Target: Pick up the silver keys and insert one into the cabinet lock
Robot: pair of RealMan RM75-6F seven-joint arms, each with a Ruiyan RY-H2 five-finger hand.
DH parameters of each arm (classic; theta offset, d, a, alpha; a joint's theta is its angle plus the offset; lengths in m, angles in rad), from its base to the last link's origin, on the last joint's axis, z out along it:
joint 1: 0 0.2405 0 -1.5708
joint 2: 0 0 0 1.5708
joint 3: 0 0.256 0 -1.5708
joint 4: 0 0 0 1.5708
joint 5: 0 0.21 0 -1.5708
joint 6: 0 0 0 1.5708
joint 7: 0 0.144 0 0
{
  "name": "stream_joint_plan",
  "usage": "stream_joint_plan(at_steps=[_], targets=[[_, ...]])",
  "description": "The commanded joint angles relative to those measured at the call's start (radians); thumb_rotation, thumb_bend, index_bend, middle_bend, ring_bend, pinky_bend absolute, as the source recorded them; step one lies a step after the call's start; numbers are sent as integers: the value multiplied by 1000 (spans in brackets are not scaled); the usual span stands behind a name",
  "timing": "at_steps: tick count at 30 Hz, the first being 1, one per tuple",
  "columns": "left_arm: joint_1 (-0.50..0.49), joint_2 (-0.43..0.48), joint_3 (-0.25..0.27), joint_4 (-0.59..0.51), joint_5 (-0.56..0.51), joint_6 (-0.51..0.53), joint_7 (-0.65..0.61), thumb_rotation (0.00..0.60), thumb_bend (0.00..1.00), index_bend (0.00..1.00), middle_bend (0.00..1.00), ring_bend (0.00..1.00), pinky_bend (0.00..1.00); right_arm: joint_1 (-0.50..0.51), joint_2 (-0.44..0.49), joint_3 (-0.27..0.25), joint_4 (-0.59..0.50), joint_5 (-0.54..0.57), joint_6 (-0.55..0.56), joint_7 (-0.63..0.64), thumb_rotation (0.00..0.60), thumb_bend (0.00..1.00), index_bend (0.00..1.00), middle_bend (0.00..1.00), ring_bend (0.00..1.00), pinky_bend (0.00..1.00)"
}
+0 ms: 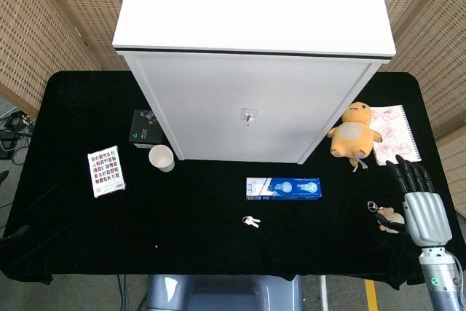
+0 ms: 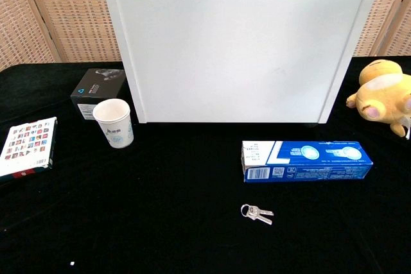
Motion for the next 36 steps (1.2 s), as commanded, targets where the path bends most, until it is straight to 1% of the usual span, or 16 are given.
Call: stream_joint_plan(at_steps=[1,5,6,8,9,10,11,12,15,16,18,21,27,31,34,36], targets=[[1,1,0,0,0,1,-2,600,0,0,0,0,0,-5,1,6,2,-12,-5,5,600,0,0,0,0,0],[1,3,-1,1,1,1,-8,600,0,0,0,0,0,-5,-10,7,1,-62,-10,-1,600,0,0,0,0,11],[0,3,-1,1,1,0,-9,600,0,0,0,0,0,-4,-15,8,4,-73,-9,5,600,0,0,14,3,56],[-1,4,-2,1,-1,-4,-13,600,0,0,0,0,0,2,-28,7,9,-104,-13,30,600,0,13,121,85,184],[-2,5,-4,2,-5,-7,-16,600,0,0,0,0,0,8,-36,7,15,-123,-18,35,600,0,34,236,198,293],[-3,5,-5,2,-7,-9,-18,600,0,0,0,0,0,14,-41,6,20,-137,-23,34,600,2,62,361,342,424],[-4,5,-6,2,-10,-12,-19,600,0,0,0,0,0,26,-47,5,25,-160,-37,32,600,11,81,438,432,524],[-6,5,-7,2,-13,-15,-19,600,0,0,0,0,0,35,-51,5,27,-172,-48,32,600,36,108,538,543,672],[-13,4,-12,2,-26,-32,-15,600,0,0,0,0,0,95,-61,6,23,-224,-127,38,600,127,179,695,693,913],[-15,3,-12,3,-29,-38,-12,600,0,0,0,0,0,120,-63,7,19,-238,-161,44,600,148,207,731,732,961],[-22,-2,-11,5,-34,-55,-3,600,0,0,0,0,0,179,-67,11,8,-262,-244,58,600,181,250,774,784,996],[-32,-9,-10,10,-37,-76,7,600,0,0,0,0,0,267,-72,27,-14,-264,-374,95,600,238,337,820,831,1000],[-38,-17,-23,16,-69,-89,14,600,0,0,0,0,0,392,-145,71,-22,-221,-571,21,600,422,410,847,853,1000],[-45,-19,-29,23,-89,-108,11,600,0,0,0,0,0,455,-218,99,-1,-138,-697,-70,600,494,424,849,854,1000],[-50,-18,-36,28,-108,-123,3,600,0,0,0,0,0,511,-319,126,52,-34,-798,-181,600,517,429,849,856,1000],[-53,-17,-38,29,-114,-130,1,600,0,0,0,0,0,526,-362,135,79,18,-823,-232,600,527,432,849,856,1000]])
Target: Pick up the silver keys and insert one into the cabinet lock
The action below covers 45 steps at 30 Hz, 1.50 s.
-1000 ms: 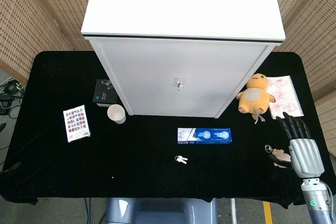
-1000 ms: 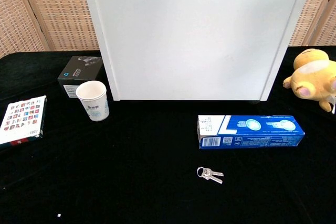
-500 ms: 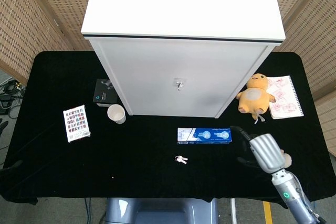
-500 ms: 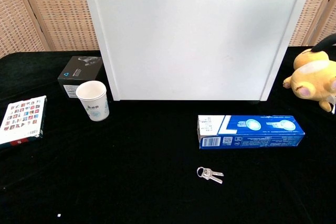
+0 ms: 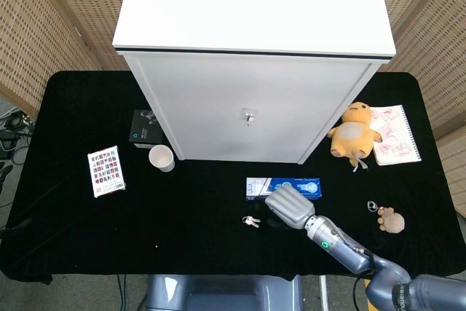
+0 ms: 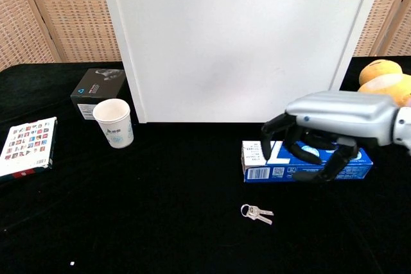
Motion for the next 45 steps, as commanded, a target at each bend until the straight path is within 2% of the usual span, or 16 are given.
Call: stream_joint_plan(at_steps=[1,9,19,45], targets=[[-4,1,-3,2,-9,-10,-4,600,0,0,0,0,0,73,-130,39,73,144,-106,-141,600,529,433,849,856,1000],[-17,0,-6,6,-31,-44,0,600,0,0,0,0,0,118,-274,33,160,312,-139,-319,600,530,461,857,860,1000],[-19,-1,-6,3,-37,-49,6,600,0,0,0,0,0,143,-359,13,225,387,-112,-410,600,529,497,861,864,1000],[-22,-1,-4,3,-38,-53,8,600,0,0,0,0,0,163,-402,-19,281,417,-73,-455,600,538,540,866,870,1000]])
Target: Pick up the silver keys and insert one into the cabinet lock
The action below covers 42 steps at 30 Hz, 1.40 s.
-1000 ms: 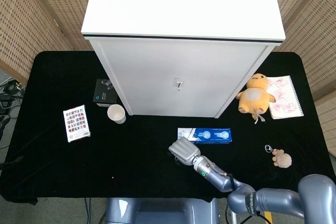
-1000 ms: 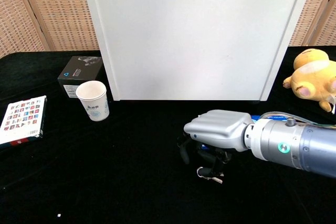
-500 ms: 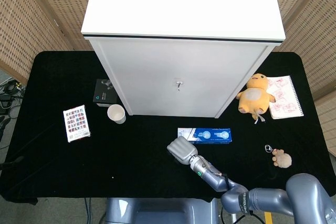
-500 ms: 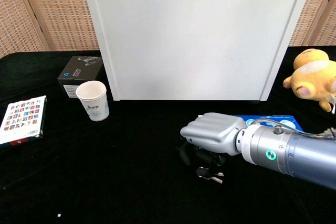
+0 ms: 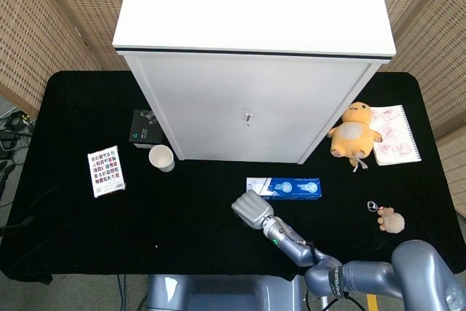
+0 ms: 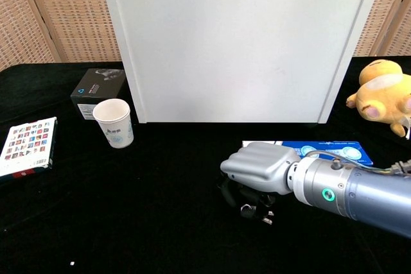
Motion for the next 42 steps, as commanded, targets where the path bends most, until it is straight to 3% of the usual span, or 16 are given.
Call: stream_joint_plan(at_steps=[1,30,36,42], targets=[[0,0,0,0,0,0,0,600,0,0,0,0,0,1,-3,-2,4,0,2,-1,600,539,540,867,870,1000],[-3,-1,0,0,-7,-5,5,600,0,0,0,0,0,-5,-22,-17,40,-38,25,14,600,602,645,878,877,1000],[-4,-2,0,0,-6,-6,7,600,0,0,0,0,0,-10,-4,-15,16,-61,39,34,600,604,657,878,878,1000],[-3,-2,4,-3,3,-4,8,600,0,0,0,0,0,-25,65,-21,-81,-137,85,80,600,604,667,879,879,1000]])
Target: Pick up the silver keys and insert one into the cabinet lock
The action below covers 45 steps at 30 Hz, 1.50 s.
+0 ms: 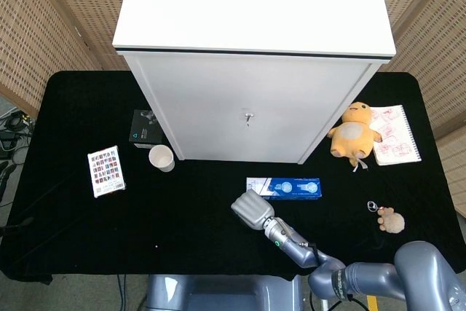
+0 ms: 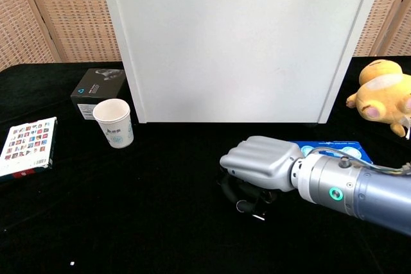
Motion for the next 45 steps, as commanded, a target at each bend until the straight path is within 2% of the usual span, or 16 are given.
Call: stream_joint_plan(at_steps=[1,8,12,21,30,39,45], targets=[[0,0,2,-2,5,2,1,600,0,0,0,0,0,-12,53,-6,-70,-56,35,34,600,604,668,879,879,1000],[2,1,5,-3,12,6,-3,600,0,0,0,0,0,-27,122,-9,-148,-169,110,85,600,604,678,879,879,1000],[3,2,8,-5,20,9,-4,600,0,0,0,0,0,-40,215,-15,-222,-286,191,109,600,604,686,879,879,1000],[4,2,10,-8,23,13,-2,600,0,0,0,0,0,-52,375,4,-315,-407,279,79,600,605,695,881,882,1000],[3,0,9,-7,18,10,2,600,0,0,0,0,0,-69,498,48,-380,-445,338,76,600,605,704,881,882,1000],[-2,-7,7,-5,7,-2,18,600,0,0,0,0,0,-90,625,118,-452,-443,393,70,600,604,708,882,882,1000],[-6,-9,5,-5,0,-9,25,600,0,0,0,0,0,-83,668,166,-466,-425,394,60,600,604,710,881,882,1000]])
